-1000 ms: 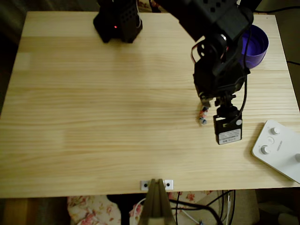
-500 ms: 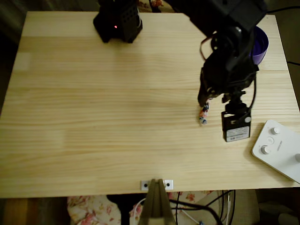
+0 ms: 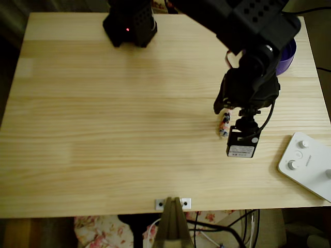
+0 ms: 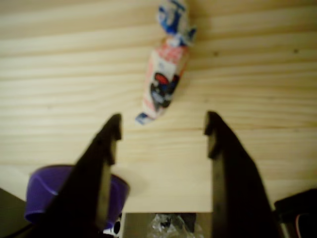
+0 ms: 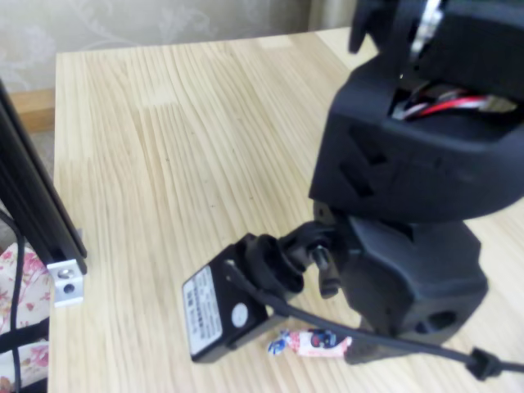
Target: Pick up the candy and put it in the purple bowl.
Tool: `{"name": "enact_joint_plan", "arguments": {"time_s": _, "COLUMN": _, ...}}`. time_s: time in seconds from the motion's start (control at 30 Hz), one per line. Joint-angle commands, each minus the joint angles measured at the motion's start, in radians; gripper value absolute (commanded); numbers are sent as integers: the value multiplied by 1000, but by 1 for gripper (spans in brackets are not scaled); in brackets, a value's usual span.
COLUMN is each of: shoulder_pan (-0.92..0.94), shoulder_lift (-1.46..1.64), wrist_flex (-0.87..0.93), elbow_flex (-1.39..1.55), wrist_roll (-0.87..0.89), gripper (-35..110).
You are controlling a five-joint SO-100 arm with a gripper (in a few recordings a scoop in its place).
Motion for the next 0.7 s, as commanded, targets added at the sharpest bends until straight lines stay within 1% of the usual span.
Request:
{"name": "enact_joint_plan", "arguments": {"time_s": 0.0, "shoulder_pan": 3, "shoulder_lift": 25, "wrist_flex": -25, "elbow_flex": -87, "wrist_roll": 9, "gripper": 24}}
{"name": "enact_joint_plan", "arguments": {"time_s": 0.47, "shoulder_pan": 34, "shoulder_lift": -43, "wrist_flex": -91, "elbow_flex": -63, "wrist_roll": 2, "gripper": 24}}
{"name": "enact_joint_plan", "arguments": {"time_s": 0.57, "shoulder_pan": 43, "shoulder_lift": -43, "wrist_flex": -115, "elbow_flex": -25, "wrist_roll": 2, "gripper": 22}}
{"name": "enact_joint_plan", "arguments": {"time_s": 0.67, "shoulder_pan": 52, "shoulder_lift": -43, "wrist_flex": -153, "elbow_flex": 23, "wrist_roll": -5, "gripper": 17}}
